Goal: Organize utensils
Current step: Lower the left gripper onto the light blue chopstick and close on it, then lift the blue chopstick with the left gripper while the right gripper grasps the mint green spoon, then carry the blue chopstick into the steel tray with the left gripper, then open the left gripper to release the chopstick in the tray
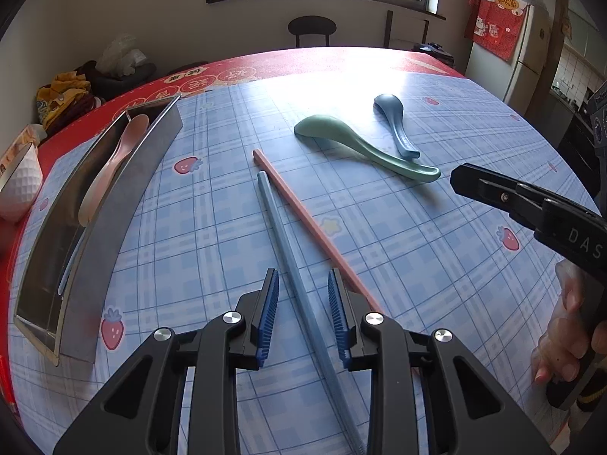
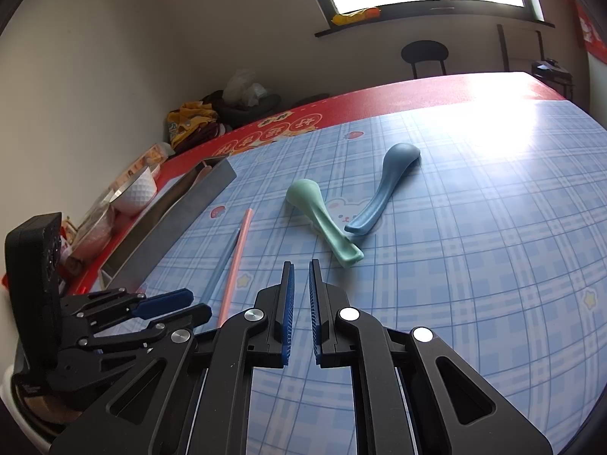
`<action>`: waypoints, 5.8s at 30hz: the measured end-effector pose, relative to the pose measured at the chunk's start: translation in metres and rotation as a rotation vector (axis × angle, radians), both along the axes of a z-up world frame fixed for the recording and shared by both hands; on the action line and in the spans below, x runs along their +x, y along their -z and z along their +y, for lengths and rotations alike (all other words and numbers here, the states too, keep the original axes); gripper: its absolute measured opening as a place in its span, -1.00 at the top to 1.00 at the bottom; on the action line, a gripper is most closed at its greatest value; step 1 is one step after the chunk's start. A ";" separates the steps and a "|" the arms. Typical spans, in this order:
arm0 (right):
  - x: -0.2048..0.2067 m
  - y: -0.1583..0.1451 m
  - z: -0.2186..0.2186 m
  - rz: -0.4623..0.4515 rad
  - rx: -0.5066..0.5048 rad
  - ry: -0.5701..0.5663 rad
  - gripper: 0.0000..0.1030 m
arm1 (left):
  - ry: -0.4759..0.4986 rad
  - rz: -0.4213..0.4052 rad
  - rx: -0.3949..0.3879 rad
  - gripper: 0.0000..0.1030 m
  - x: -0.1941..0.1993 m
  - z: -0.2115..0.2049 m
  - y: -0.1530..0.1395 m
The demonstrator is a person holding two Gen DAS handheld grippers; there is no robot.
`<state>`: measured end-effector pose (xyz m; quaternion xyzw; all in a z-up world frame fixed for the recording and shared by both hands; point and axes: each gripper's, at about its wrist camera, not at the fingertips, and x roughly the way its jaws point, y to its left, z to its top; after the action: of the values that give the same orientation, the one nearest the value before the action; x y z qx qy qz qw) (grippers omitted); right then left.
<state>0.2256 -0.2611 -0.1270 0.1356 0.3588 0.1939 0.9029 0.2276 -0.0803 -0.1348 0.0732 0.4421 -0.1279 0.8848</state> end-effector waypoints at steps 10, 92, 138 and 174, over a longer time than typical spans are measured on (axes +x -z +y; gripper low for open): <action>0.001 0.002 0.000 0.006 0.001 0.003 0.83 | 0.008 -0.013 -0.007 0.49 0.007 0.003 0.003; 0.107 0.016 0.064 0.189 -0.237 -0.047 0.87 | -0.037 -0.083 -0.384 0.89 0.035 0.080 -0.027; 0.034 0.018 0.019 0.087 0.235 0.037 0.86 | -0.063 0.052 -0.150 0.89 0.125 0.148 -0.058; 0.037 0.018 0.023 0.107 0.196 0.047 0.86 | -0.108 -0.273 -0.030 0.30 0.027 0.147 -0.051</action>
<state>0.2624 -0.2382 -0.1451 0.2416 0.3825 0.1992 0.8693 0.2546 0.0664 -0.0840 0.0529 0.3191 -0.0758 0.9432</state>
